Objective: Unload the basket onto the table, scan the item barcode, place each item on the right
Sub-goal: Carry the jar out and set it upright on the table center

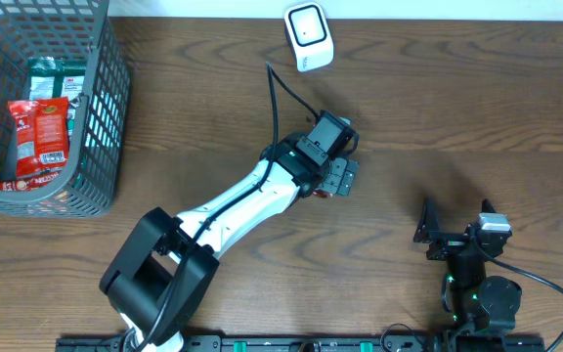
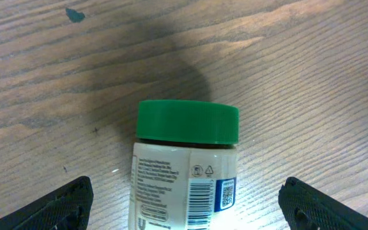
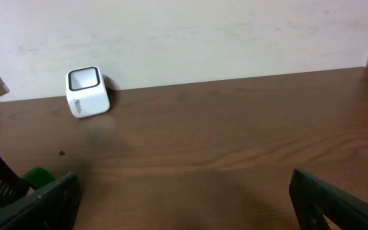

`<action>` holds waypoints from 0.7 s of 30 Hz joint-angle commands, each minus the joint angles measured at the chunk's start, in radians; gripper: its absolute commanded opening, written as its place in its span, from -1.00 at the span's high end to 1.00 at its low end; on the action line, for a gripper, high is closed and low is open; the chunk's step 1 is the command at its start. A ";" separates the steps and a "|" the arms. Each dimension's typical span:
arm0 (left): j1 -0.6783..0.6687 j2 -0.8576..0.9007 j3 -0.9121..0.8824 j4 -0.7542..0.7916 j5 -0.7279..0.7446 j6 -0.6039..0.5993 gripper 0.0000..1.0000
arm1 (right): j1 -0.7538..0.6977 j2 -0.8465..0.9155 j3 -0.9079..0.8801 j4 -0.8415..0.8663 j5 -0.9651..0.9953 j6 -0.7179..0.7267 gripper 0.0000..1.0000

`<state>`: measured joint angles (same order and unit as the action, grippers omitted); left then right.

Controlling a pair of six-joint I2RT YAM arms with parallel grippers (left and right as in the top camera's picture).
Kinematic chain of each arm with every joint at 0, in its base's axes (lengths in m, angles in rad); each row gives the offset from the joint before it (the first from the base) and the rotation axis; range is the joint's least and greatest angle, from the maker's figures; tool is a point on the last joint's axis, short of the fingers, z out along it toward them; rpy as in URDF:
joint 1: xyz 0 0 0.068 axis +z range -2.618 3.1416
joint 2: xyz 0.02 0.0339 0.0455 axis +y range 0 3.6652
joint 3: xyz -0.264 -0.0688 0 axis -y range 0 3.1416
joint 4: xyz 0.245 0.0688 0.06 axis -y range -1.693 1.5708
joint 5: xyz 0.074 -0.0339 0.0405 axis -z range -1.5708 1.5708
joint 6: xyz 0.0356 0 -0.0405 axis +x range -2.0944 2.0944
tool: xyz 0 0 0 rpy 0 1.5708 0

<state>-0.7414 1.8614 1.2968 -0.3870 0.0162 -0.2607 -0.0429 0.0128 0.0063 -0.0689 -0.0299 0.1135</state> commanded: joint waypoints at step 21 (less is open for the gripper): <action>-0.018 0.071 0.011 -0.034 -0.002 -0.053 -0.86 | 0.001 -0.002 -0.001 -0.004 0.002 -0.006 -0.99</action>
<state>-0.7525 1.8980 1.2980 -0.4213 0.0196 -0.2962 -0.0429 0.0128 0.0063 -0.0689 -0.0299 0.1135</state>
